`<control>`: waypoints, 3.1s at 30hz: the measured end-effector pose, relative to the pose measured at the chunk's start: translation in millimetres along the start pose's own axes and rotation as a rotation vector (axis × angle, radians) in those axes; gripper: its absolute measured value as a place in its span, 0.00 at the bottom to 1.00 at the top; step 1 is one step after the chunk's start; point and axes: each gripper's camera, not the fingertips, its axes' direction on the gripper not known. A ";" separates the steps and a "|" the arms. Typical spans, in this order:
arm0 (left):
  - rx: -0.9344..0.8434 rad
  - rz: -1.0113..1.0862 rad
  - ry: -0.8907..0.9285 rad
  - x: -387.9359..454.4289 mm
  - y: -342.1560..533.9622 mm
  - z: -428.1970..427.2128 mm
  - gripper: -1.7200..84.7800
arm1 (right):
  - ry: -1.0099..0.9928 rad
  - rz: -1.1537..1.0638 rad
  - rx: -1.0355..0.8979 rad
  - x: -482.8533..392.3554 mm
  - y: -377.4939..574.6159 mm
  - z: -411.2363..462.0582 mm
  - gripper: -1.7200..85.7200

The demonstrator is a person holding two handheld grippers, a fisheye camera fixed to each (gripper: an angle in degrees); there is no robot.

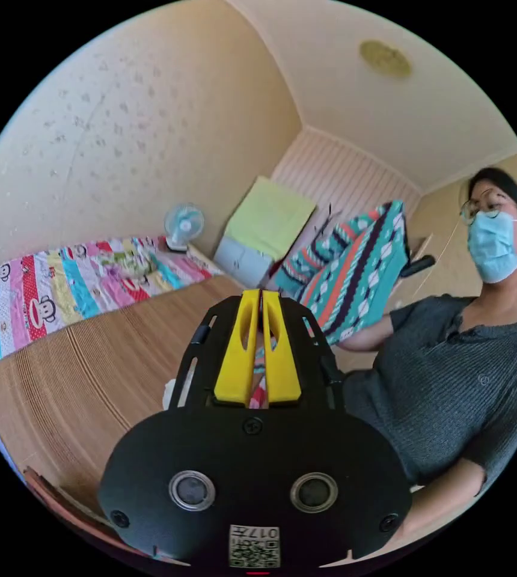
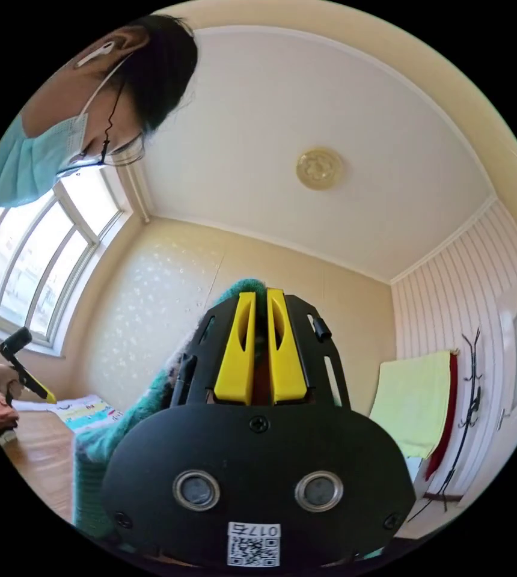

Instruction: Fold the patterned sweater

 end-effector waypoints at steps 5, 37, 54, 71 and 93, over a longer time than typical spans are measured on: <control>-0.438 0.059 0.224 16.9 1.5 155.5 0.25 | 0.069 -0.108 -0.049 -25.9 -17.7 14.9 0.06; 0.431 -0.262 -0.493 -181.9 -127.3 -182.5 0.10 | -0.167 0.033 -0.907 162.1 122.7 492.0 0.06; -1.025 -0.856 -0.288 -483.8 162.1 -27.5 0.02 | -0.692 0.030 -2.635 36.7 649.5 481.9 0.03; -1.047 -0.802 -0.255 -526.2 224.8 -124.9 0.01 | -0.598 -0.209 -2.534 107.6 559.2 539.7 0.02; 1.088 -1.829 0.094 -580.3 473.9 -557.0 0.17 | 0.107 1.650 -2.333 336.6 275.8 356.0 0.02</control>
